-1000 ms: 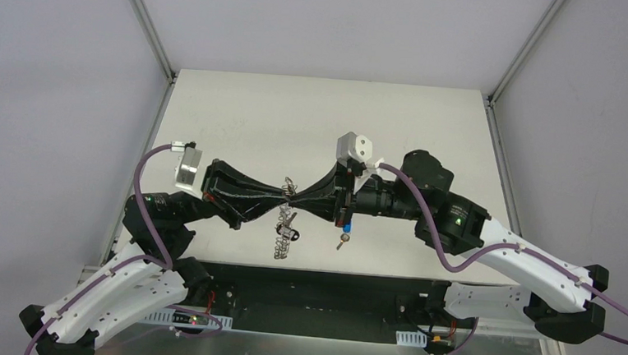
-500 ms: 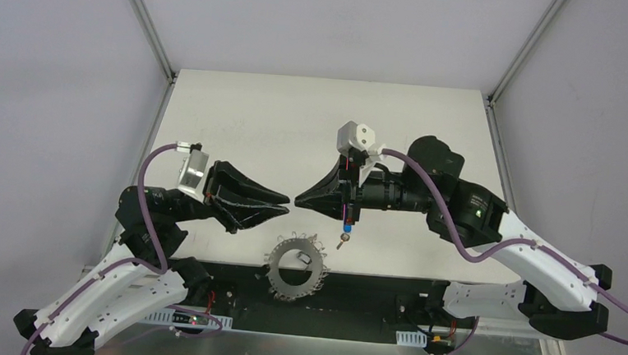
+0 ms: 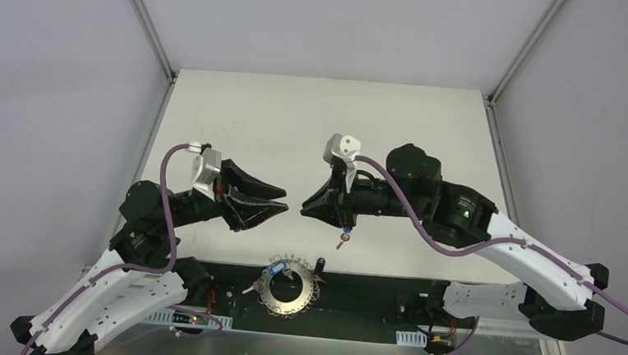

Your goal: Put the keys on the keyring

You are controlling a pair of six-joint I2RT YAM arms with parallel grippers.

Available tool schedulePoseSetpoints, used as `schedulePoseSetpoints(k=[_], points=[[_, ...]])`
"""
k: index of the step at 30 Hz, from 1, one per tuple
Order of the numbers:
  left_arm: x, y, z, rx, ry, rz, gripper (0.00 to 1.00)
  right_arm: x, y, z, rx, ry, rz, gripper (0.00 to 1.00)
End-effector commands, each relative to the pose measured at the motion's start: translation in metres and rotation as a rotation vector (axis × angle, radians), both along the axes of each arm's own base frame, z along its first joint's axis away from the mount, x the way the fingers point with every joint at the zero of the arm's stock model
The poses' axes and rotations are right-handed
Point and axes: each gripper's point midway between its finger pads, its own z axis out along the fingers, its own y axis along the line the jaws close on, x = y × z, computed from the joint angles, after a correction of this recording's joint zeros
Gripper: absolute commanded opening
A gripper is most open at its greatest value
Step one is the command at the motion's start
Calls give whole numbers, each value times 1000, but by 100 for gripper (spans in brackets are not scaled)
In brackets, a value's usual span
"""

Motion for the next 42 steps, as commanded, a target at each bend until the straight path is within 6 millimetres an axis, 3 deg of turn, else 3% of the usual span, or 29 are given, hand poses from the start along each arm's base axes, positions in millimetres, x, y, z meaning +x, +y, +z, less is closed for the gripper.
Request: schedulePoseSetpoints(k=[1, 4, 7, 9, 17, 22, 26, 31, 36, 42], points=[[17, 17, -3, 58, 35, 156, 41, 8, -9, -27, -67, 0, -52, 23], [25, 23, -17, 126, 92, 216, 49, 12, -10, -54, -111, 16, -82, 32], [31, 27, -29, 167, 122, 256, 56, 15, -12, -78, -168, 44, -104, 53], [37, 32, -36, 185, 148, 301, 59, 12, -12, -92, -205, 64, -94, 59], [79, 83, -82, 294, 340, 690, 61, 0, 4, -164, -304, 188, -28, 61], [86, 106, -102, 340, 420, 827, 63, 15, 17, -206, -337, 225, -109, 63], [85, 108, -112, 355, 452, 839, 66, 25, 21, -247, -428, 246, -159, 66], [85, 105, -120, 368, 474, 831, 66, 34, 30, -284, -507, 273, -204, 68], [85, 106, -121, 371, 472, 832, 67, 37, 33, -311, -582, 245, -229, 70], [84, 106, -123, 375, 469, 831, 68, 26, 40, -327, -604, 251, -166, 70]])
